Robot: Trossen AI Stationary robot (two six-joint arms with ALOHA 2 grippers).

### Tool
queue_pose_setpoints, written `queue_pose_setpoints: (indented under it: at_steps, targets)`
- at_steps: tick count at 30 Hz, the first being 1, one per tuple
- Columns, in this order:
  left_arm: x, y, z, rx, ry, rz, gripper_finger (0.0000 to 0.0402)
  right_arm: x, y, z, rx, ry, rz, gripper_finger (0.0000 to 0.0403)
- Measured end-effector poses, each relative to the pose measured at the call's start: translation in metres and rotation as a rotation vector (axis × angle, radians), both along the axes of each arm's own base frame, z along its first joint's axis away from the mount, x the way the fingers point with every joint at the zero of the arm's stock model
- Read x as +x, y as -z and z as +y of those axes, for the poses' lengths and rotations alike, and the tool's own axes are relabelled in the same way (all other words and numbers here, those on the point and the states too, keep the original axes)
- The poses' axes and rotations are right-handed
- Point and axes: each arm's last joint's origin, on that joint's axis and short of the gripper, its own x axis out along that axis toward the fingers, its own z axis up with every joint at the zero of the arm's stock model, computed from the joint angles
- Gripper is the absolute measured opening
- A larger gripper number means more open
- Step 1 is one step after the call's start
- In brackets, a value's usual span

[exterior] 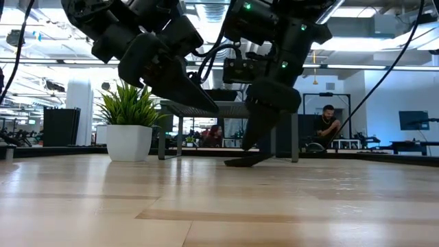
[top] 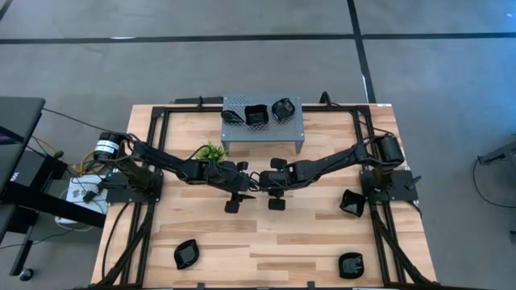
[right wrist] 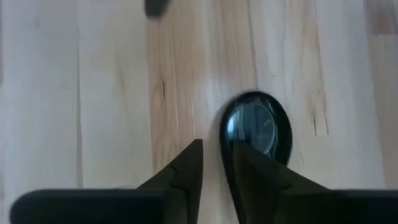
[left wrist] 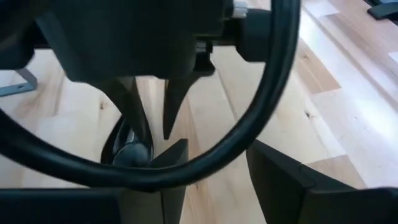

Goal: Pick & Place Mini shaped plates
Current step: Stack the black drop-shaped plate on top of the black drop-shaped plate on the shelf

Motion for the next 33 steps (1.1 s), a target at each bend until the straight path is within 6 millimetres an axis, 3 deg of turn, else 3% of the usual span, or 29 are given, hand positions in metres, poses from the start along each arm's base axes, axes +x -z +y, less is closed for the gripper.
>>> queue_pose_setpoints:
  at_steps: [2,6,10,14,17,20,24,30,33]
  targets:
    - [0.001,0.002,0.0,-0.002,0.003,0.002,0.0163,-0.002,-0.006,0.001,0.003,0.009,0.014,0.0089]
    - [0.001,0.003,-0.002,0.003,0.014,0.002,0.0163,-0.005,-0.038,0.003,0.005,0.027,0.028,0.0092]
    - [-0.002,-0.013,-0.011,-0.007,0.041,-0.084,0.0157,-0.02,-0.071,-0.001,-0.061,0.074,0.029,0.0093]
    - [-0.005,-0.026,-0.013,-0.015,0.044,-0.135,0.0151,-0.055,-0.111,-0.007,-0.156,0.172,0.032,0.0093]
    - [-0.007,-0.026,-0.01,-0.013,0.03,-0.131,0.015,-0.089,-0.14,-0.01,-0.224,0.293,-0.019,0.0093]
    - [-0.003,-0.021,-0.004,-0.011,0.011,-0.124,0.015,-0.121,-0.157,-0.011,-0.26,0.362,-0.128,0.0093]
    - [0.01,-0.006,0.007,-0.019,-0.028,-0.182,0.015,-0.147,-0.138,-0.006,-0.257,0.33,-0.305,0.0093]
    - [0.035,0.011,0.017,-0.046,-0.018,-0.235,0.015,-0.172,-0.069,-0.004,-0.019,0.06,-0.526,0.0093]
    - [0.046,0.027,0.018,-0.066,-0.028,-0.191,0.015,-0.183,-0.045,-0.007,-0.022,-0.095,-0.669,0.0093]
